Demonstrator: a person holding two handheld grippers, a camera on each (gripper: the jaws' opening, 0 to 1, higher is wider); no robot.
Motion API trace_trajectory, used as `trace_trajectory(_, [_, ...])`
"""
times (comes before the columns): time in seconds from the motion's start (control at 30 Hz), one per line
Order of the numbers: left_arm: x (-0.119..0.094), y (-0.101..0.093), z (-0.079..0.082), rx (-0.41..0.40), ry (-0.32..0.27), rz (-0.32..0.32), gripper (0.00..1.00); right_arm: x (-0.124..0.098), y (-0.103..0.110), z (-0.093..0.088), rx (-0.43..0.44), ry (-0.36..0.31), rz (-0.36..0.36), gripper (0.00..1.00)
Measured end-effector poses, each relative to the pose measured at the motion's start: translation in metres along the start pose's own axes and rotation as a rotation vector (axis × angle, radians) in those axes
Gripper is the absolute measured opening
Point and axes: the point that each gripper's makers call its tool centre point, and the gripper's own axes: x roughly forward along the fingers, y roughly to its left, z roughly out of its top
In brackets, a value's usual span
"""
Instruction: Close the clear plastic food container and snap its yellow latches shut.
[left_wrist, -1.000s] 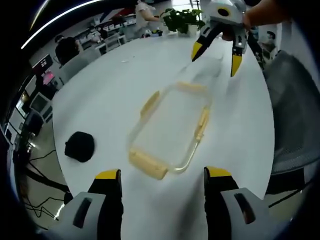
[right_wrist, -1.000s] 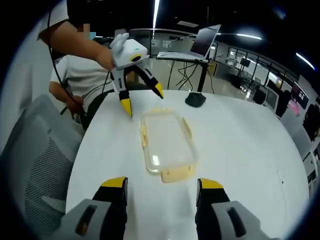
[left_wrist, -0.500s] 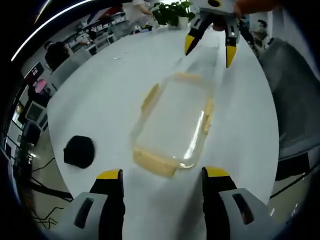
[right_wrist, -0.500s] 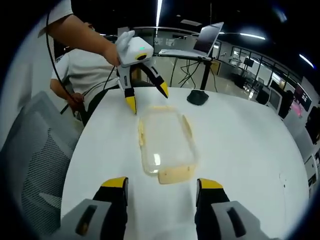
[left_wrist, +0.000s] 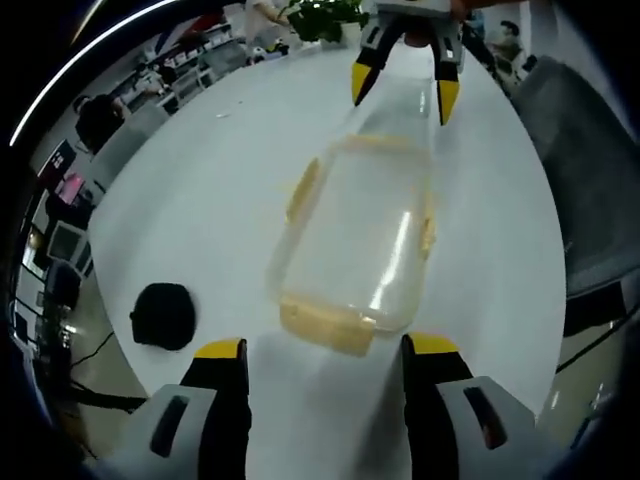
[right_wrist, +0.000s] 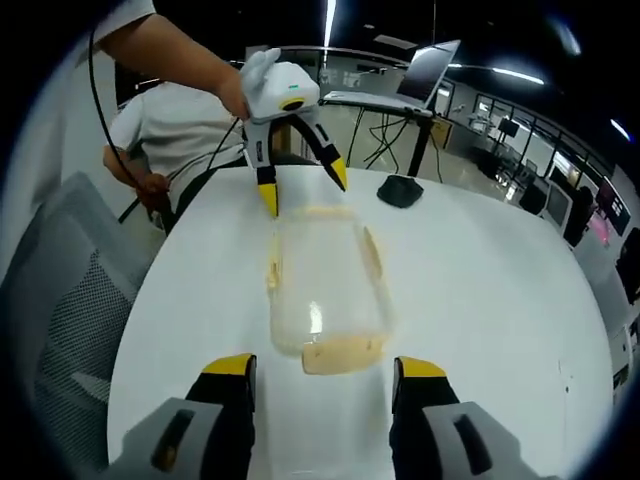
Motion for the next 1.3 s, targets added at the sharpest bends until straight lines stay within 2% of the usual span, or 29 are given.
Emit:
trace_trajectory(0.53, [0.003,0.006,0.000,0.130,0.038,-0.093,0.56,0.014,-0.008,0.002,-0.037,0.044,0.027,0.52])
trace_trajectory(0.83, [0.008,0.007,0.003,0.178,0.048,-0.148,0.54,0.024,-0.008,-0.010,-0.064,0.111,0.062,0.52])
trace_trajectory(1.03, [0.010,0.007,0.005,0.198,0.053,-0.187,0.54,0.028,-0.012,-0.010,-0.069,0.127,0.068,0.51])
trace_trajectory(1.17, [0.012,0.006,0.006,0.231,0.048,-0.210,0.49,0.033,-0.013,-0.011,-0.074,0.142,0.073,0.49])
trace_trajectory(1.3, [0.013,0.006,0.008,0.219,0.043,-0.228,0.45,0.037,-0.012,-0.012,-0.076,0.152,0.076,0.49])
